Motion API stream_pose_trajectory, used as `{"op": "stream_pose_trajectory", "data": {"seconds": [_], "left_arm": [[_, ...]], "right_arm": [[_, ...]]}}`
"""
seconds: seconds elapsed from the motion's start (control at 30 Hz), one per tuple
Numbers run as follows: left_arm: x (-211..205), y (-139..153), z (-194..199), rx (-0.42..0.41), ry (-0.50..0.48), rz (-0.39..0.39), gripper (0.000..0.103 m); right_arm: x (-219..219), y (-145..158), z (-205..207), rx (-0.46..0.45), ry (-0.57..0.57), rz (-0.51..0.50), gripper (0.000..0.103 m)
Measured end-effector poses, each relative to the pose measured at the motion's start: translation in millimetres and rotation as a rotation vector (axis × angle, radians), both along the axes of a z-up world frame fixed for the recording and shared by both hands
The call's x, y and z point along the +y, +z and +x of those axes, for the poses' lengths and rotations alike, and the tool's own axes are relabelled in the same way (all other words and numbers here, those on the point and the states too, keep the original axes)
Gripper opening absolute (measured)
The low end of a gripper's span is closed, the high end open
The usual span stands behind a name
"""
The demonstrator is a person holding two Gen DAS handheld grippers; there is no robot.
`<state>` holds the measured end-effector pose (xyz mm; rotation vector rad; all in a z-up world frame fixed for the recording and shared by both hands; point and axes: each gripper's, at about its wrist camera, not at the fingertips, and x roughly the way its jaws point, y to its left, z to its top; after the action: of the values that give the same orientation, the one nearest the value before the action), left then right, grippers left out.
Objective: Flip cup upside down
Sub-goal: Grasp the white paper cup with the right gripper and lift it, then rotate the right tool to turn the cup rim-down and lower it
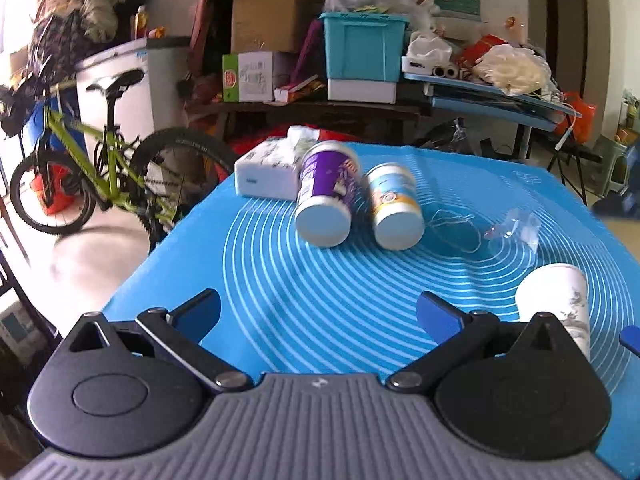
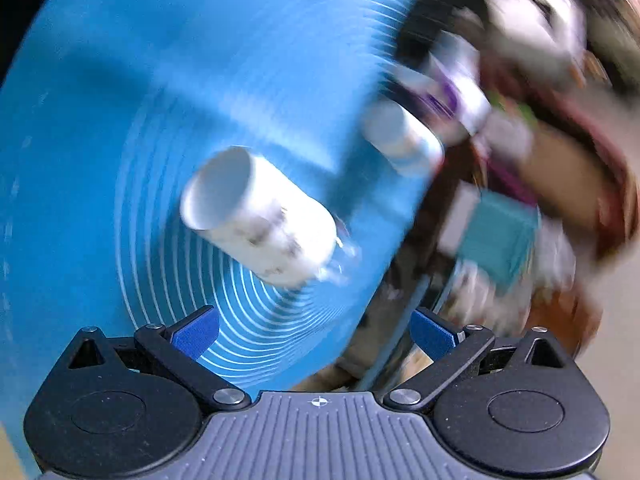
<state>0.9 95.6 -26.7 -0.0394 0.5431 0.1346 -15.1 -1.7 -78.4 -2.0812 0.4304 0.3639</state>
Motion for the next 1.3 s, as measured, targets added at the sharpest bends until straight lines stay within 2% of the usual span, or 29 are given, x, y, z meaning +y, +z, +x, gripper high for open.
{"op": "stream_pose_trajectory", "data": {"seconds": [0.1, 0.23, 0.4, 0.47, 0.57, 0.63, 0.83, 0.93, 1.0, 1.13, 1.23, 1.3], "left_arm": [[4, -4, -2, 0.005, 0.002, 0.002, 0.103], [7, -7, -1, -0.001, 0.008, 0.019, 0.103], [11, -9, -1, 0.004, 0.003, 0.005, 0.103], [11, -10, -1, 0.006, -0.001, 0.007, 0.103], [12, -11, 0, 0.008, -0.004, 0.008, 0.103], [12, -11, 0, 0.009, -0.003, 0.007, 0.103], [10, -12, 0, 0.012, -0.013, 0.012, 0.103], [8, -11, 1, 0.012, -0.020, 0.016, 0.103], [8, -9, 1, 0.007, -0.022, 0.016, 0.103], [6, -6, 3, 0.000, -0.030, 0.013, 0.103], [3, -4, 5, -0.005, -0.038, 0.022, 0.103], [0, -3, 5, -0.010, -0.041, 0.029, 0.103]], "right_arm": [[3, -21, -4, 0.044, 0.120, -0.204, 0.103], [2, -34, -6, 0.132, 0.279, -0.354, 0.103], [-15, -56, -1, 0.149, 0.422, -0.561, 0.091], [-17, -63, 2, 0.158, 0.432, -0.597, 0.086], [-17, -70, 6, 0.174, 0.432, -0.615, 0.066], [-19, -70, 7, 0.181, 0.418, -0.615, 0.057], [-21, -60, 12, 0.197, 0.431, -0.569, 0.054], [-21, -50, 10, 0.210, 0.392, -0.480, 0.053], [-15, -34, 12, 0.231, 0.323, -0.333, 0.052], [-1, 6, 27, 0.261, 0.134, 0.090, 0.052], [-4, 39, 47, 0.289, -0.045, 0.453, 0.051], [-11, 47, 59, 0.268, -0.137, 0.623, 0.051]]}}
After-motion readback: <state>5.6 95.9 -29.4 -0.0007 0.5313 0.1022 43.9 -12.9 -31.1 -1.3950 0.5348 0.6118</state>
